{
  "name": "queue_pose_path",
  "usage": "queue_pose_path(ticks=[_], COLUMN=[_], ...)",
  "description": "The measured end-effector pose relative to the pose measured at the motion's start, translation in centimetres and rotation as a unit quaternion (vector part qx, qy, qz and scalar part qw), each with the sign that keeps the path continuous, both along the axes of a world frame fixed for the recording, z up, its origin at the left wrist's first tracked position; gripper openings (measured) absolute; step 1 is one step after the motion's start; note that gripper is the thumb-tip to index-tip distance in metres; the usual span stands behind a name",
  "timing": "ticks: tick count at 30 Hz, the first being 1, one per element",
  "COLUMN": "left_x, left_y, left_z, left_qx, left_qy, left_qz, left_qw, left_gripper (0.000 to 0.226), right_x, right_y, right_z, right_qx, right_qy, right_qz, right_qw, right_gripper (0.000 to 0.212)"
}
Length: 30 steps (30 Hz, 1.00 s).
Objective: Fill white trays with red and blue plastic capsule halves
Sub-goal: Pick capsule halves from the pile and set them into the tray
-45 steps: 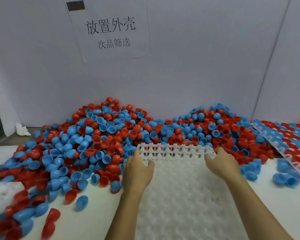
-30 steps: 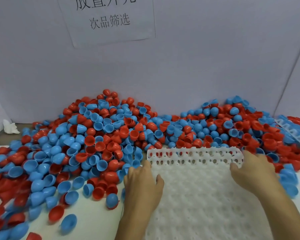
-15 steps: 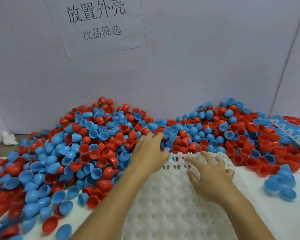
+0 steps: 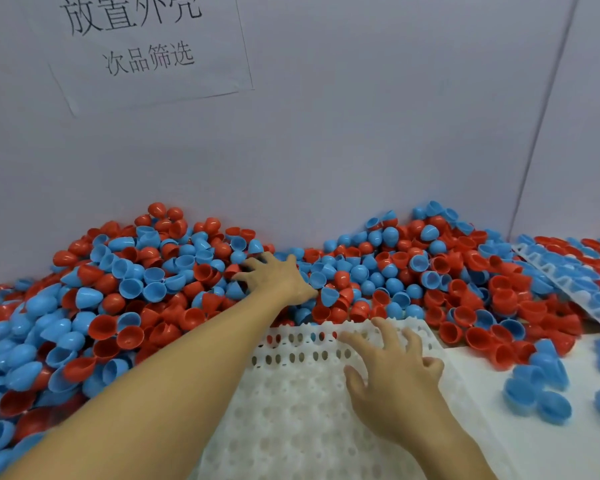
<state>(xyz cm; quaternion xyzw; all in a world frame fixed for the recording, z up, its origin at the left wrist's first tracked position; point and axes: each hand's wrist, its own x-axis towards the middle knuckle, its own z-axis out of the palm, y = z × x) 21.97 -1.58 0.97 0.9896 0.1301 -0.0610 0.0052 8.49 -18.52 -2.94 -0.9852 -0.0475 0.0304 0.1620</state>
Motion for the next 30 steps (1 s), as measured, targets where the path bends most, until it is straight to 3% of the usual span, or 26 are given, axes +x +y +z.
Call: queue_pose_path(ticks=[5, 10, 17, 21, 24, 27, 30], left_x=[-0.2, -0.4, -1.4, -1.2, -0.7, -0.8, -1.6], left_y=[1.7, 1.5, 1.6, 2.1, 2.3, 2.3, 1.9], left_z=[-0.6, -0.6, -0.3, 0.7, 2.6, 4.1, 4.6], left_qx=[0.008, 0.01, -0.02, -0.141, -0.321, -0.539, -0.677], left_qy=[-0.08, -0.022, -0.153, -0.241, -0.298, -0.311, -0.286], left_qz=[-0.084, -0.053, -0.117, -0.1, -0.006, 0.086, 0.159], left_qw=[0.993, 0.998, 0.981, 0.955, 0.899, 0.778, 0.66], left_gripper=[0.077, 0.086, 0.052, 0.041, 0.029, 0.022, 0.015], right_x=[-0.1, -0.1, -0.1, -0.1, -0.1, -0.2, -0.2], right_y=[0.0, 0.0, 0.0, 0.0, 0.0, -0.1, 0.0], right_z=[0.2, 0.5, 0.4, 0.5, 0.5, 0.5, 0.6], right_qx=[0.0, 0.005, 0.013, 0.013, 0.014, 0.014, 0.016], right_qy=[0.006, 0.014, 0.009, 0.013, 0.013, 0.011, 0.015], right_qz=[0.001, 0.0, 0.0, 0.001, 0.002, 0.003, 0.003], right_qw=[1.0, 1.0, 1.0, 1.0, 1.0, 1.0, 1.0], right_gripper=[0.054, 0.054, 0.054, 0.054, 0.054, 0.054, 0.054])
